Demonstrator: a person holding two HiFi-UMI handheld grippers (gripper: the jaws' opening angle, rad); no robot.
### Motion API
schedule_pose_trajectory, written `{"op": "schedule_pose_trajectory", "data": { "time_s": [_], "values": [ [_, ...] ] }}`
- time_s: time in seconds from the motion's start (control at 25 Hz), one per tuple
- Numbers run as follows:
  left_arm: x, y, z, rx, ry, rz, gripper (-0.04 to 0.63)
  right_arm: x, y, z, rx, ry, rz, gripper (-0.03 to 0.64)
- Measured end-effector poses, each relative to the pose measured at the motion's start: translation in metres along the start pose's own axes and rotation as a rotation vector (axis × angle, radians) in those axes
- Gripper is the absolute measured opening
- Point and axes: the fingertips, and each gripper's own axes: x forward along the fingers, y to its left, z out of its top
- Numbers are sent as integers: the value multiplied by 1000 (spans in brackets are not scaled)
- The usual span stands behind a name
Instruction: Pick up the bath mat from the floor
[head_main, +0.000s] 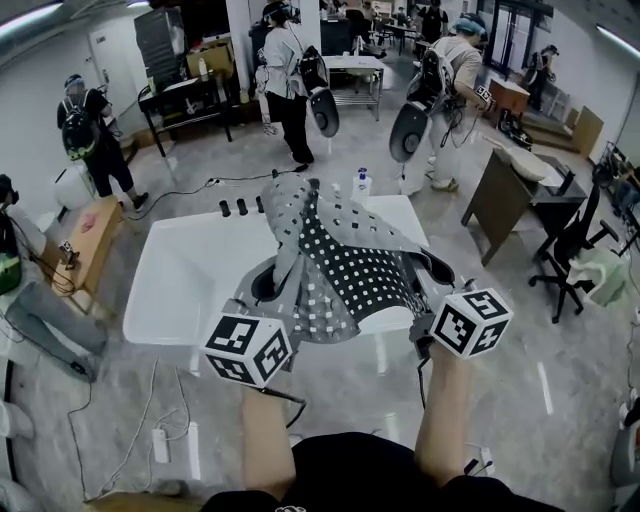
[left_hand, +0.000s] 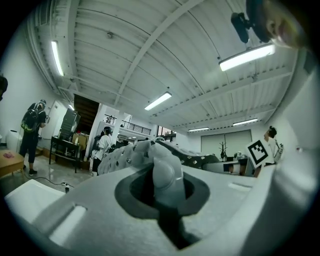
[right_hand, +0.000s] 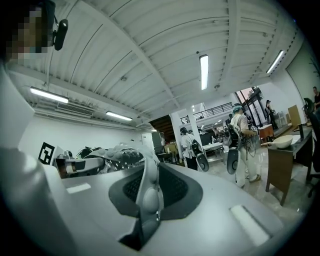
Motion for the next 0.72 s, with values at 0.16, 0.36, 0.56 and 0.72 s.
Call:
{"op": "schedule_pose_trajectory", "data": {
  "time_s": [0.16, 0.36, 0.56, 0.72],
  "values": [
    [9, -10, -2, -17, -2, -43, 23, -1, -12, -4, 7, 5, -20, 23],
    [11, 0, 1, 4, 5, -50, 25, 11, -12, -5, 16, -6, -27, 23],
    [13, -2, 4, 37, 11, -38, 25, 15, -12, -2, 38, -26, 11, 23],
    [11, 5, 8, 40, 2, -29, 25, 22, -8, 2, 21, -31, 31, 23]
  ]
}}
